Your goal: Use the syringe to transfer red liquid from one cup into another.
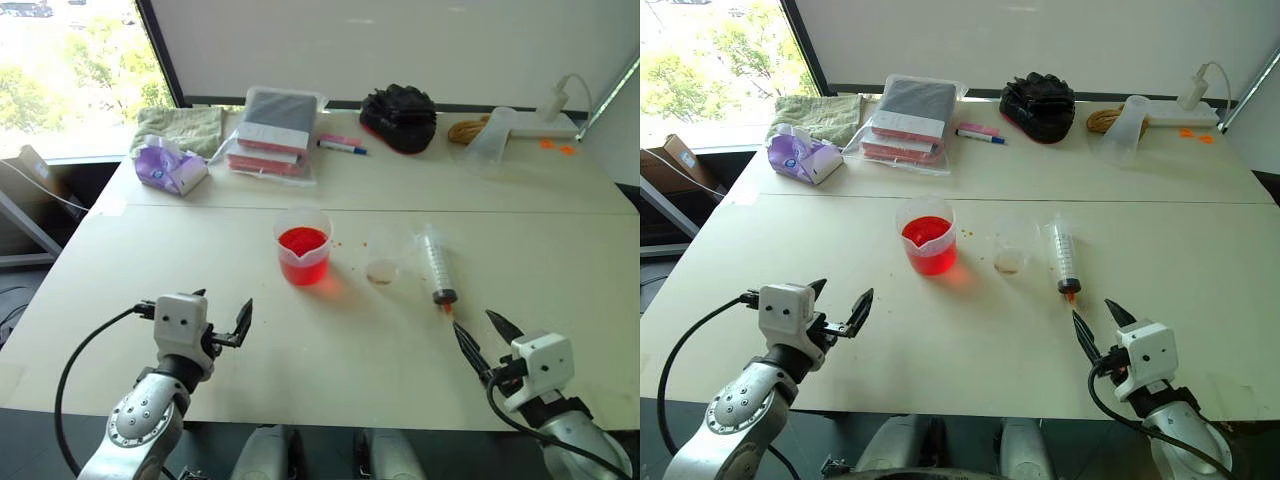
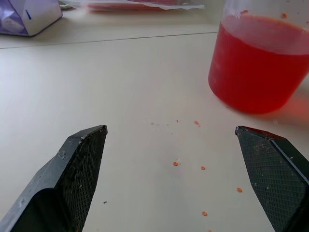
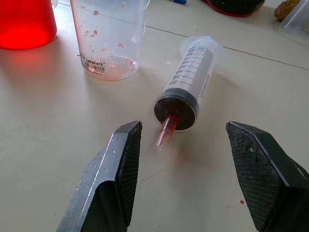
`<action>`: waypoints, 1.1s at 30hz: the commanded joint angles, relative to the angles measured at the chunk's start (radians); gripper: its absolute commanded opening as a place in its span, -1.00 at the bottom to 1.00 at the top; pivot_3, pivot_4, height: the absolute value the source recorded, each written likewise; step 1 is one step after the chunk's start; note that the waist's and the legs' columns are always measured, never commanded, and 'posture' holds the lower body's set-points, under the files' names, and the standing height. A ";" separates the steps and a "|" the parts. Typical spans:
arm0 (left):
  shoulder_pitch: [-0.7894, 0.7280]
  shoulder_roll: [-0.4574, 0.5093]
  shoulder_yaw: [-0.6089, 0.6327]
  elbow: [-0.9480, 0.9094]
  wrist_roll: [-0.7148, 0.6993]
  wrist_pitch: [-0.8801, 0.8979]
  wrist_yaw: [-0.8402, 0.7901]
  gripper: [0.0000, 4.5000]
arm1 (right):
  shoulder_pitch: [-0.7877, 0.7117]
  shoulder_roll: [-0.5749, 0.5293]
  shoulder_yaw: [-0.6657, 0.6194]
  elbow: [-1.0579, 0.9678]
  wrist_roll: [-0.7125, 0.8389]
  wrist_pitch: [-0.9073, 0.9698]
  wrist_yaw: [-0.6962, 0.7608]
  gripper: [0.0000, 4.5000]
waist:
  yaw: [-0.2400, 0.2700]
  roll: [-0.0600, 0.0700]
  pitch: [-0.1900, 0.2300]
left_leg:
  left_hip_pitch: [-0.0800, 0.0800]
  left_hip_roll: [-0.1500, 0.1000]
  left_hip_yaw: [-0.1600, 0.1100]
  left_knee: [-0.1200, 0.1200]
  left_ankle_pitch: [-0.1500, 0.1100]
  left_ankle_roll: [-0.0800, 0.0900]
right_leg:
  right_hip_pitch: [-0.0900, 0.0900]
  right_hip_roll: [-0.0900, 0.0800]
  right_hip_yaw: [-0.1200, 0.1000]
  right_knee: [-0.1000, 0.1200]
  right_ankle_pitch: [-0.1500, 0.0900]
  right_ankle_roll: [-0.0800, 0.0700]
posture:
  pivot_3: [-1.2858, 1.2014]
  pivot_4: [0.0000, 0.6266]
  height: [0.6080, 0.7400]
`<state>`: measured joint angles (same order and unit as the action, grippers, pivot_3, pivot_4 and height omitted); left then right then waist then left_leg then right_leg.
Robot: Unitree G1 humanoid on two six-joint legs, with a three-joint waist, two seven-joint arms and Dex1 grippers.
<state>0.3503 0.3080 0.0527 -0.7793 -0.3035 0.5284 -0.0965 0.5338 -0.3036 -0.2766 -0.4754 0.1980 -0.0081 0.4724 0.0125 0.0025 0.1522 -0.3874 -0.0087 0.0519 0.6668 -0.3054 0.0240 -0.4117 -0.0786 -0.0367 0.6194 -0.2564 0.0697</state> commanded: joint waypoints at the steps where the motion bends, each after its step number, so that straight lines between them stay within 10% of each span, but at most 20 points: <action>1: -0.001 0.002 0.007 -0.017 0.017 -0.023 -0.017 0.99 | 0.014 0.002 -0.001 0.030 0.004 -0.075 0.013 0.26 | 0.000 0.000 0.000 | 0.000 0.000 0.000 0.000 0.000 0.000 | 0.000 0.000 0.000 0.000 0.000 0.000 | 0.03 -0.52 1.00; 28: -0.081 -0.010 0.030 0.030 -0.033 -0.005 -0.116 0.99 | -0.052 -0.061 -0.017 0.042 0.039 -0.056 0.021 0.26 | 0.000 0.000 0.000 | 0.000 0.000 0.000 0.000 0.000 0.000 | 0.001 0.000 0.000 0.001 0.000 0.000 | 0.03 -0.52 1.00; 33: -0.113 0.098 0.106 0.034 -0.298 0.174 -0.294 0.99 | -0.177 -0.182 -0.030 0.024 0.150 0.136 0.088 0.26 | -0.003 0.000 0.000 | 0.001 0.000 0.000 0.001 0.000 0.000 | 0.001 0.000 0.000 0.001 0.000 0.000 | 0.03 -0.52 1.00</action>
<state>0.2509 0.3568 0.1122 -0.7103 -0.4720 0.6353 -0.3008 0.4144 -0.4347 -0.2829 -0.4019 0.2574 0.0205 0.5306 0.0097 0.0026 0.1518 -0.3866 -0.0088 0.0521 0.6678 -0.3051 0.0245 -0.4112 -0.0781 -0.0369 0.6214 -0.2563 0.0700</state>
